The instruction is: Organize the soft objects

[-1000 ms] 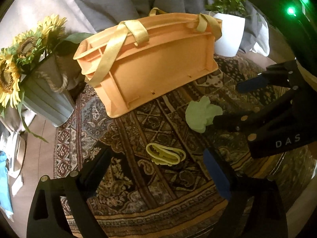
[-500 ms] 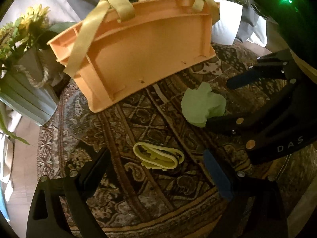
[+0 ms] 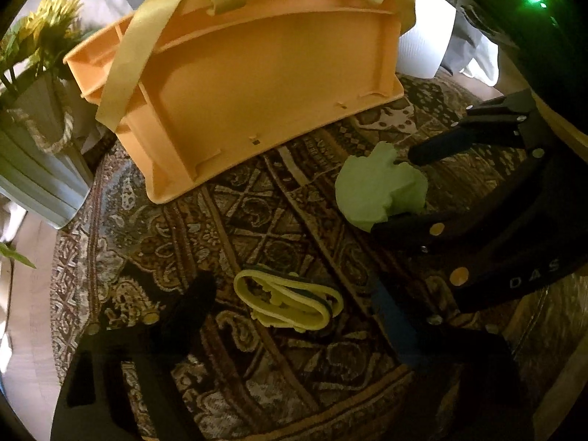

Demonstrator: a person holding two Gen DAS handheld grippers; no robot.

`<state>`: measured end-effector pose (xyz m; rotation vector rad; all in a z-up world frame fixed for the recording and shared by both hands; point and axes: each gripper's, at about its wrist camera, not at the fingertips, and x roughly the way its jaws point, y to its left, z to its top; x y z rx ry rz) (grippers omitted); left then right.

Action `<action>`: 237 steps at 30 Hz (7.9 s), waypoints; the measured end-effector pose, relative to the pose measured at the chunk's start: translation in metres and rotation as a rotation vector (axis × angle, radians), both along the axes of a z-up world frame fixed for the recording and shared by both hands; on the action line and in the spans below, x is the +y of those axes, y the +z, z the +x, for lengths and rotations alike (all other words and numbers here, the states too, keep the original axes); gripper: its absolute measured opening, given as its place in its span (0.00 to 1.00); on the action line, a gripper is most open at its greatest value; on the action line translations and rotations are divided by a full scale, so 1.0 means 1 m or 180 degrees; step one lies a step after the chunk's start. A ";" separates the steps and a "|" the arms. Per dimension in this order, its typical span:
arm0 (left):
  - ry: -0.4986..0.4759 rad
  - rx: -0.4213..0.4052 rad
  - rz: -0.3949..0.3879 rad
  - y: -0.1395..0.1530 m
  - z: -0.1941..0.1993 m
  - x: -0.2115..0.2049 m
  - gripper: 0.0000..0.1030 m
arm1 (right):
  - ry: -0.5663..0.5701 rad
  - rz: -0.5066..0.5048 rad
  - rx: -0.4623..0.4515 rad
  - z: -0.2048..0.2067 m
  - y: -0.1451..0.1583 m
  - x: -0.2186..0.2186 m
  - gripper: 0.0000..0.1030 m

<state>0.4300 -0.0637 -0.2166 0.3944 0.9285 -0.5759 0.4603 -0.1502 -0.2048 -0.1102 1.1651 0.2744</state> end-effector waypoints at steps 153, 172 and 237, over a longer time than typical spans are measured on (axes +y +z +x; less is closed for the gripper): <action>0.1312 -0.1685 -0.0723 0.241 -0.087 0.064 1.00 | -0.1769 0.0001 -0.2427 -0.163 0.255 -0.002 0.92; 0.1531 -0.1878 -0.0710 0.243 -0.218 0.053 1.00 | -0.1643 -0.0012 -0.2544 -0.281 0.257 -0.013 0.93; 0.1406 -0.1973 -0.0757 0.244 -0.379 0.058 1.00 | -0.1556 0.0032 -0.2619 -0.435 0.260 -0.001 0.93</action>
